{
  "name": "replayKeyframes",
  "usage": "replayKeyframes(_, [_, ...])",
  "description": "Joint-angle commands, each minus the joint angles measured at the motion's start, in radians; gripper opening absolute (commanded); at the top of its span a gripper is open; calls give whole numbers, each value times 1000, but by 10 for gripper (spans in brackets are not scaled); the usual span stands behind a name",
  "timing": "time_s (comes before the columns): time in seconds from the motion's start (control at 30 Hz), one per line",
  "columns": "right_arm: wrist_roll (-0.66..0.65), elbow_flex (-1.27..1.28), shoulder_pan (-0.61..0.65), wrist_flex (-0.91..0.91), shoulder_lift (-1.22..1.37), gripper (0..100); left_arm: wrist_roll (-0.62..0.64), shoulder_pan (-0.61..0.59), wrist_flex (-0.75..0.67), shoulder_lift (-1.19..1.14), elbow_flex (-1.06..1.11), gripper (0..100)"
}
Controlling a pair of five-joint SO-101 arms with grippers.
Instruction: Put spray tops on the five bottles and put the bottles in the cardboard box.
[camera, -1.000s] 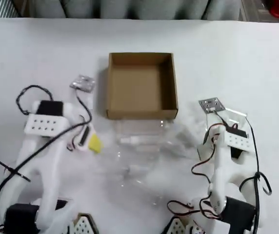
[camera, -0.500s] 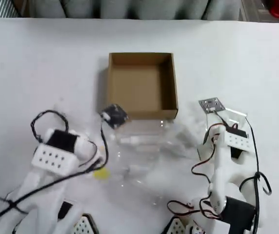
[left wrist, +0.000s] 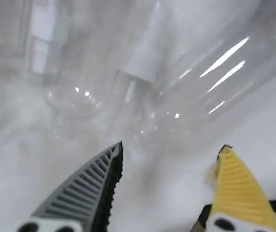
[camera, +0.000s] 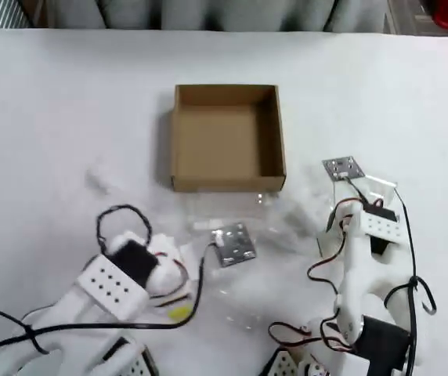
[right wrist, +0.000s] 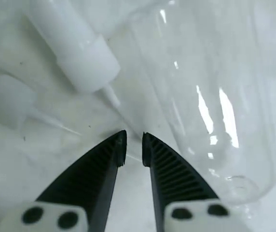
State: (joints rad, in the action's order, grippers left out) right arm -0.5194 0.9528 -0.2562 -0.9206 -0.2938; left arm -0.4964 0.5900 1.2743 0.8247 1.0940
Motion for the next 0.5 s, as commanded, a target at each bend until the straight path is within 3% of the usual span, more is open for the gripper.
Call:
replayKeyframes(0.0, [11,5,13,12,-19,44,63,134,-41,58,-12,306])
replayKeyframes(0.3, [2,5,12,12,-21,44,21,354,-163,156,31,315])
replayKeyframes(0.47, [2,3,12,12,-21,44,-48,317,-253,-1,68,356])
